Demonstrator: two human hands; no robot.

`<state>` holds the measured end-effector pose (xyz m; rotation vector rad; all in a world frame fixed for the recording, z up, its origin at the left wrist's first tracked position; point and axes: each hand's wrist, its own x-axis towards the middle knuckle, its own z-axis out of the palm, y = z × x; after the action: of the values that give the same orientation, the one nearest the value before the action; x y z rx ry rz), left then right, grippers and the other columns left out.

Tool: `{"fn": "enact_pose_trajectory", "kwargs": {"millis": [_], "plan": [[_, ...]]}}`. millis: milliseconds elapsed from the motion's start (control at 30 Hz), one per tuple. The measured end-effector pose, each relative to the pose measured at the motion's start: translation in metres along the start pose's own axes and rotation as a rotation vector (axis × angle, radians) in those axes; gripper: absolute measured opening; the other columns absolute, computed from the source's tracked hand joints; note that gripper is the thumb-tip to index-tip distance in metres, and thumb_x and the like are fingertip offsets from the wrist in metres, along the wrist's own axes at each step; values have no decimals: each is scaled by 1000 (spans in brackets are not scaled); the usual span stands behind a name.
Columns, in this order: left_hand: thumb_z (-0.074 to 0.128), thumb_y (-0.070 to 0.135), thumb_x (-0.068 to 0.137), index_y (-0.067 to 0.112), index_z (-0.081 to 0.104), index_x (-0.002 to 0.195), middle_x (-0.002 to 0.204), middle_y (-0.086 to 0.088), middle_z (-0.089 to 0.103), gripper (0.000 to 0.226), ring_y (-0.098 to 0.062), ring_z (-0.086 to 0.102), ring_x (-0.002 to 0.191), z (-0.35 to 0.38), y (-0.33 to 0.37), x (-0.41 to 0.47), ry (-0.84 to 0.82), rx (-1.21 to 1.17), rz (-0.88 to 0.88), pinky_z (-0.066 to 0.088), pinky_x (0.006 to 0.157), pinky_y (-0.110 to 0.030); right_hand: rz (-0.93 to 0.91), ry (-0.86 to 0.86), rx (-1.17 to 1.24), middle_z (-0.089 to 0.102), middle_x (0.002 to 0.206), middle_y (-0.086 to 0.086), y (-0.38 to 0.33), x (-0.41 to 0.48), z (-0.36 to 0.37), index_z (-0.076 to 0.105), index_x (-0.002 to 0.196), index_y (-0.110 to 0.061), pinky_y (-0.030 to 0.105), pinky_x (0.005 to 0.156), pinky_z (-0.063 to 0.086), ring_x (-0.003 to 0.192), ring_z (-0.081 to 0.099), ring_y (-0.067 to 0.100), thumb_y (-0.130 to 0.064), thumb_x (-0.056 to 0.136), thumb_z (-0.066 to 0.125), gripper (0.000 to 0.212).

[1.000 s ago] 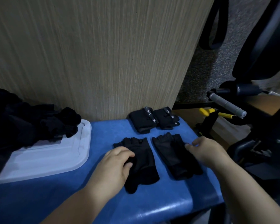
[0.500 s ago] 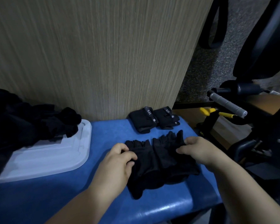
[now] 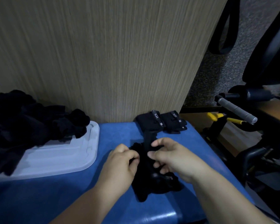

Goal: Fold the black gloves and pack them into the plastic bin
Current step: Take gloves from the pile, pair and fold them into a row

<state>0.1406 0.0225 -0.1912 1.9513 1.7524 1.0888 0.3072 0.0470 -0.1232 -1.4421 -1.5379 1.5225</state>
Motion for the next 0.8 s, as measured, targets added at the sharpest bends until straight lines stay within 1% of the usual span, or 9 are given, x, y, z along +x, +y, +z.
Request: {"fn": "enact_pose_trajectory", "kwargs": {"millis": [67,133,267,367,500,600,667,733,800], "plan": [[57,23,92,27,71,93,86,17,46,14,-10,49,91,-3,0,2,-6,-14,-47,39,79,-19,-35,-55,34,56,75,1,1,0,2,54,110,-15,22,52,46,64,59,9,-11,86,67,27],[53,23,94,29,70,95,91,17,49,18,-6,50,96,-7,1,3,-27,-58,-118,37,80,-13,-62,23,16,57,74,0,2,3,-6,57,105,-17,23,52,44,64,58,9,-13,88,66,20],[46,36,97,24,69,88,93,13,53,27,-3,52,91,-13,7,3,-81,-115,-228,36,73,-10,-24,279,-324,60,67,-1,15,10,-35,58,99,-22,34,62,49,62,57,13,-27,88,65,15],[48,54,91,26,68,88,90,13,52,35,0,53,84,-11,12,3,-114,-54,-241,38,70,-13,99,216,-454,60,79,1,24,8,-40,55,107,-20,26,57,48,64,59,15,-35,87,66,27],[57,61,82,23,61,73,82,12,49,39,0,50,75,-5,19,2,-152,21,-247,35,62,-16,127,162,-418,65,91,-2,29,9,-34,61,106,-19,19,54,45,71,63,11,-38,83,71,31],[62,56,81,25,52,64,75,12,49,37,-1,48,66,-1,21,2,-156,4,-252,31,55,-15,104,112,-270,73,76,-1,27,8,-31,69,91,-12,15,47,42,62,65,8,-27,82,74,19],[62,49,84,21,57,69,66,11,53,32,-3,47,56,-1,19,2,-151,-75,-276,35,52,-17,93,143,-186,73,71,-3,26,8,-29,69,87,-12,14,45,41,57,64,6,-23,81,75,14],[61,45,87,18,63,76,65,5,62,29,-5,53,55,-3,19,3,-151,-182,-318,44,59,-23,83,168,-118,69,65,-4,25,10,-27,65,86,-11,17,46,42,51,61,6,-20,81,75,14],[59,44,89,14,64,80,76,-3,69,32,-13,62,67,-5,18,4,-163,-273,-352,50,70,-34,64,179,-58,69,70,3,26,13,-26,63,91,-5,26,54,47,57,63,14,-17,79,76,21]]}}
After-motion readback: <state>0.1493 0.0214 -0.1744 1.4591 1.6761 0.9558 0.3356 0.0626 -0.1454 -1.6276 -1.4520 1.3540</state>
